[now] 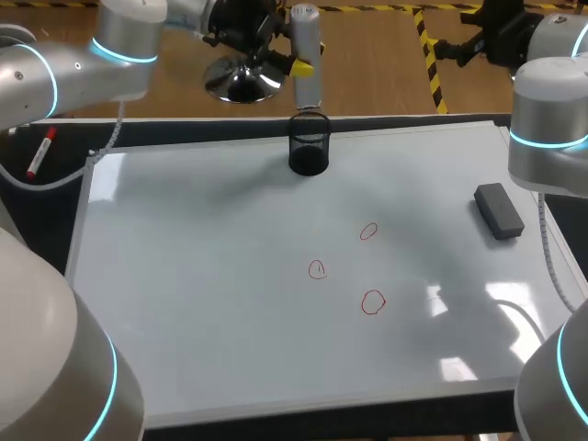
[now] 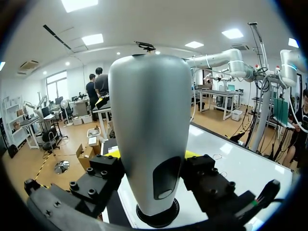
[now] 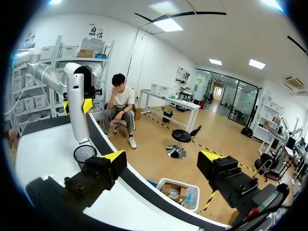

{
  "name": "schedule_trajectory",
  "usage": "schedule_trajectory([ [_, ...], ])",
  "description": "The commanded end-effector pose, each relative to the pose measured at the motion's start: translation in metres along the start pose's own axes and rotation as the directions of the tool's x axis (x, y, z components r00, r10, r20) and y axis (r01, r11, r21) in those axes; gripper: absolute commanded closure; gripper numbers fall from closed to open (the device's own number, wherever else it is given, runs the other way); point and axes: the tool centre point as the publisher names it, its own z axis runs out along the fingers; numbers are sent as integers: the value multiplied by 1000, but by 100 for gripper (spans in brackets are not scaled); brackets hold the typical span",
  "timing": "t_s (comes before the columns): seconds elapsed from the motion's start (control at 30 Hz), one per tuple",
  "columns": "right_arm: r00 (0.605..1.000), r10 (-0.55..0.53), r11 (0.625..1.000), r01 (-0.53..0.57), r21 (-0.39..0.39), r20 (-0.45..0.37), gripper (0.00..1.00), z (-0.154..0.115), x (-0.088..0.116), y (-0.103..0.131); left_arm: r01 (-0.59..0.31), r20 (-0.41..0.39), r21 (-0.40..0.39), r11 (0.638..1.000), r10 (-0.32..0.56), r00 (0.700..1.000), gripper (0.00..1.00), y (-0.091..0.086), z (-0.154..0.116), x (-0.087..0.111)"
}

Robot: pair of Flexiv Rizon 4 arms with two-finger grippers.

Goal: Pick up the inspection probe, press it on each red-marked spot on the whiteboard one by one, put down the probe, pick up the eraser, and wipe off all the red marks.

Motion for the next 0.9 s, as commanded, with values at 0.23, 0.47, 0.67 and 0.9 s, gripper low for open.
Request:
schedule_trajectory([
  [0.23, 1000, 0, 1000, 0, 0, 0, 0, 0, 0, 0, 0, 5, -4, 1000, 0, 1000, 100, -2, 0, 3],
  [0.47, 1000, 0, 1000, 0, 0, 0, 0, 0, 0, 0, 0, 5, -4, 1000, 0, 1000, 100, -2, 0, 3],
  [0.67, 1000, 0, 1000, 0, 0, 0, 0, 0, 0, 0, 8, 1, -18, 1000, -8, 1000, 100, -5, 6, 14],
  [0.9, 1000, 0, 1000, 0, 0, 0, 0, 0, 0, 0, 17, -4, -33, 999, -18, 1000, 100, -14, 7, 30],
])
